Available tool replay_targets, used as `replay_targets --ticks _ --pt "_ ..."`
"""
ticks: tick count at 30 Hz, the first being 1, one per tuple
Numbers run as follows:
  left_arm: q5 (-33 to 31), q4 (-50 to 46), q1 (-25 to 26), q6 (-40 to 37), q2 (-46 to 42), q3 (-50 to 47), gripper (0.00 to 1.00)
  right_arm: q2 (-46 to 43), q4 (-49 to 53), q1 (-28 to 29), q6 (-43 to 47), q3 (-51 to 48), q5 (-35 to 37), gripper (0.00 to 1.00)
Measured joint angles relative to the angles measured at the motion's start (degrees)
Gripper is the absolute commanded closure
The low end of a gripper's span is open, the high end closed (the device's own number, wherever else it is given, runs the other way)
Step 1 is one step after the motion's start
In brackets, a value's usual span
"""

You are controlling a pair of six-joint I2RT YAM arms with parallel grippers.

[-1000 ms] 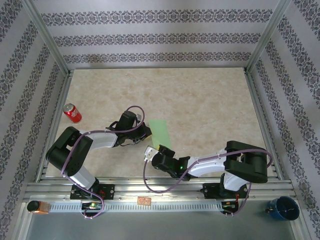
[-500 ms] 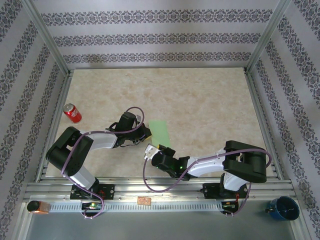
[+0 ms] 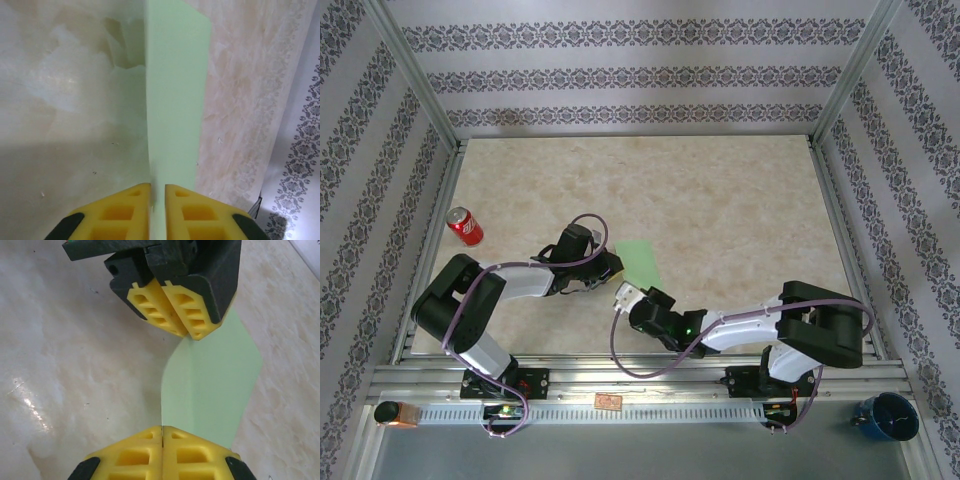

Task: Fold a paper plane with a square sheet of paper (pick it up from the middle)
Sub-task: Third fold the triangle at the center of the table.

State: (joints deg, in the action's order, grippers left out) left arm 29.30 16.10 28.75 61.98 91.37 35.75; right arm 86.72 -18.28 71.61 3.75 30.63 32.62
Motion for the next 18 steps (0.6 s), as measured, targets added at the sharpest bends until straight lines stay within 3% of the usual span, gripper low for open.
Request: replay_targets --ticks 2,7,13,18 --pt "-0.94 -2.03 -0.02 -0.63 -1.25 0.02 0.6 -1.31 0.02 -1.09 -1.29 -0.37 -2.82 1.0" --pt "-4.96 -12.26 -0.07 -4.26 -6.49 2.95 0.55 -3.45 0.04 -5.53 -6.78 -0.42 -14.23 1.0" --pt "-8.15 -21.0 -0.79 -10.62 -9.4 11.74 0.6 -3.48 -0.85 -12.57 -17.44 -0.37 -32.28 1.0" --pt "-5.64 -23.71 -1.77 -14.45 -2.91 19.12 0.67 -1.51 -2.84 -17.7 -25.7 1.81 -44.57 1.0"
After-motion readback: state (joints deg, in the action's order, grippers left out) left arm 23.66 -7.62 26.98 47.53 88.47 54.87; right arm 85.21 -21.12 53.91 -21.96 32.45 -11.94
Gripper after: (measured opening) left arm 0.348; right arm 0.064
